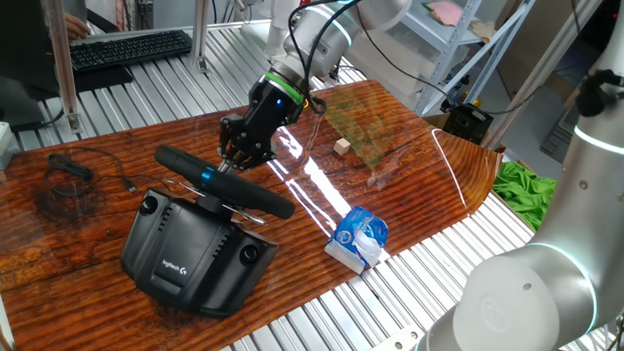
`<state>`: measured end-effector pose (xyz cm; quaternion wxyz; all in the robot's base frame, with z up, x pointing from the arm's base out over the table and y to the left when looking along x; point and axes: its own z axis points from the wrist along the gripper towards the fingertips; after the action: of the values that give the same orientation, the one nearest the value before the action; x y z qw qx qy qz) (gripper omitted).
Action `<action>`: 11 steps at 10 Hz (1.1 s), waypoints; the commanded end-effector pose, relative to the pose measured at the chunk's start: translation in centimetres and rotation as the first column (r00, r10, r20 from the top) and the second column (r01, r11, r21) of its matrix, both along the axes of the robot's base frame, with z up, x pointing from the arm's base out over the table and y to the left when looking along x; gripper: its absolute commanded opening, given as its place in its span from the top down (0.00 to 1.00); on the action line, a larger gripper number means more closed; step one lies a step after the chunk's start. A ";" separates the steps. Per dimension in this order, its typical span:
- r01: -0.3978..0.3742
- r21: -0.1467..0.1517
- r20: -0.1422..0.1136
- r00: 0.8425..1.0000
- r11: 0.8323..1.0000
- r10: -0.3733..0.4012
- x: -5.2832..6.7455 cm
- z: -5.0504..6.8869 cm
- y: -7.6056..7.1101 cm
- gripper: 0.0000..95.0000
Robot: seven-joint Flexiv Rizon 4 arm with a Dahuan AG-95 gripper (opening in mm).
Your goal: Rotate the steering wheel 90 degrees clockwise
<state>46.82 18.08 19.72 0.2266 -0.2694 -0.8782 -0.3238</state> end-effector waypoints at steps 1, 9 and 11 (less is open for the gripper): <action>0.010 -0.001 -0.002 1.000 1.000 -0.010 -0.1 0.2 0.9 1.00; 0.037 0.000 -0.011 0.999 0.999 -0.037 0.1 0.2 3.9 1.00; 0.033 0.017 -0.017 0.999 0.999 -0.033 0.1 0.2 4.0 1.00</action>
<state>46.64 22.01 19.98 0.2304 -0.2850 -0.8680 -0.3351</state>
